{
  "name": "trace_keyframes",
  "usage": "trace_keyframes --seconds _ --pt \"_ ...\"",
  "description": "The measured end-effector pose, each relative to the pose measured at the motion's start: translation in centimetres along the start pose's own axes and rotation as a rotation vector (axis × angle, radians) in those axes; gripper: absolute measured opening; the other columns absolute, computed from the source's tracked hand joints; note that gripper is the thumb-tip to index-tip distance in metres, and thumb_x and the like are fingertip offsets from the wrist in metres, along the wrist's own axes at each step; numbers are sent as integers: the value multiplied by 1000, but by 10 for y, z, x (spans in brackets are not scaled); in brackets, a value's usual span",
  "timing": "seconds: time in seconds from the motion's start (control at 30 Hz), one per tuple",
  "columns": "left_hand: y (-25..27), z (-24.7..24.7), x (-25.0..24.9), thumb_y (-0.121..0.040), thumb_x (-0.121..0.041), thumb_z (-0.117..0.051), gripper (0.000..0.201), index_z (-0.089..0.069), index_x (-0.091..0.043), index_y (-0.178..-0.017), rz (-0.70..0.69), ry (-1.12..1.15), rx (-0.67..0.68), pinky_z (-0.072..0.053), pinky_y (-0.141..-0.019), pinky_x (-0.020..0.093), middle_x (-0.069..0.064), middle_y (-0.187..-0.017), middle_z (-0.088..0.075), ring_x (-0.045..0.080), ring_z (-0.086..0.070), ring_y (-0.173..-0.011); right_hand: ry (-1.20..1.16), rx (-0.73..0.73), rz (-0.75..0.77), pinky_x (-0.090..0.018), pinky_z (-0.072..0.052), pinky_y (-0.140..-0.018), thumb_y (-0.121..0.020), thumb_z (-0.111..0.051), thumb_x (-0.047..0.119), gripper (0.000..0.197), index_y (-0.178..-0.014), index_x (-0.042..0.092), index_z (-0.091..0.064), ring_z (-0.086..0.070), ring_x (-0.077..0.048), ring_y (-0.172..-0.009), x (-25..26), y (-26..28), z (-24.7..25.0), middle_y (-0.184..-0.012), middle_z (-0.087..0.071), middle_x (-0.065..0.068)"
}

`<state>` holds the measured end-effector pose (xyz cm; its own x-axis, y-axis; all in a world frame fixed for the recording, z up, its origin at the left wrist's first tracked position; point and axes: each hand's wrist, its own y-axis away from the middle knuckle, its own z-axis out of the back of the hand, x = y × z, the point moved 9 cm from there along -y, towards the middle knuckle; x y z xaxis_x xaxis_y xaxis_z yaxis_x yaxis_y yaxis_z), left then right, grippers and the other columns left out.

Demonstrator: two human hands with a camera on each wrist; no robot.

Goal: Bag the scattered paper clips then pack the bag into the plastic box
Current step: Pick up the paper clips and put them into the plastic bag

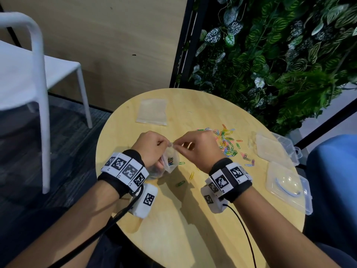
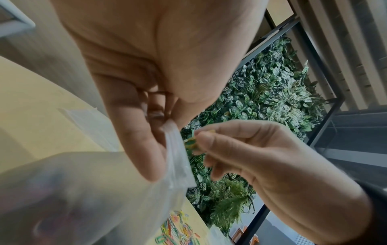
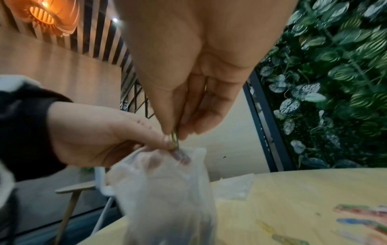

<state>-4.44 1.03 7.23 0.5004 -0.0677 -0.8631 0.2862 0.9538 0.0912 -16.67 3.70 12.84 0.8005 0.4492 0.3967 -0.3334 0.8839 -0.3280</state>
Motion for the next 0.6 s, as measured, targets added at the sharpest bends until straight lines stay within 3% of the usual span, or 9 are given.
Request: trace_keyframes --seconds 0.1,0.17,0.23,0.27,0.33,0.4,0.5,0.6 --pt "2 6 -1 -101 -12 -46 29 -75 -6 -98 -5 -5 -16 -58 -54 31 3 -69 -70 25 -71 -53 1 265 -19 -13 -48 -67 -84 -69 31 19 -99 23 -75 -59 1 -67 5 8 -32 -90 -74 7" --pt "4 14 0 -100 -14 -48 27 -75 -10 -98 -8 -46 -56 -52 -49 23 0 -64 -68 19 -67 -48 -151 174 -117 -15 -53 -70 -86 -66 27 18 -101 21 -75 -65 -1 -70 -12 2 -22 -89 -75 7" --pt "5 26 0 -99 -15 -51 25 -76 -14 -97 -16 -85 -117 -46 -46 18 -7 -61 -64 16 -63 -45 -264 -22 -254 -29 -57 -75 -89 -61 20 18 -99 19 -75 -68 -4 -72 -44 -6 -3 -86 -76 4" --pt "6 31 1 -98 -16 -52 23 -75 -16 -95 -16 -77 -136 -47 -43 18 -4 -60 -65 19 -63 -42 -218 -44 -297 -32 -57 -79 -91 -58 20 20 -102 20 -74 -68 -7 -79 -59 -10 -2 -91 -75 3" --pt "8 37 2 -97 -19 -56 19 -75 -18 -93 -35 -64 -148 -50 -43 21 5 -59 -68 19 -63 -38 25 138 -317 -30 -49 -94 -95 -52 31 29 -120 23 -66 -64 -15 -106 -81 -18 -26 -119 -68 -1" --pt "11 38 1 -97 -21 -57 18 -74 -19 -93 -53 -61 -143 -52 -46 23 10 -62 -69 16 -62 -36 197 376 -298 -29 -35 -104 -98 -44 40 46 -139 20 -48 -48 -22 -129 -92 -22 -62 -146 -47 -4" --pt "13 38 1 -97 -25 -58 17 -74 -20 -95 -61 -57 -130 -50 -44 20 12 -66 -69 14 -62 -36 270 583 -236 -31 -24 -113 -100 -37 41 58 -150 13 -26 -31 -26 -142 -91 -25 -104 -158 -23 -10" --pt "15 39 1 -97 -28 -59 16 -74 -21 -98 -71 -60 -116 -52 -46 22 4 -67 -68 13 -65 -39 369 624 62 -43 -32 -110 -99 -38 33 49 -142 9 -38 -37 -39 -135 -63 -10 -132 -148 -37 -20"
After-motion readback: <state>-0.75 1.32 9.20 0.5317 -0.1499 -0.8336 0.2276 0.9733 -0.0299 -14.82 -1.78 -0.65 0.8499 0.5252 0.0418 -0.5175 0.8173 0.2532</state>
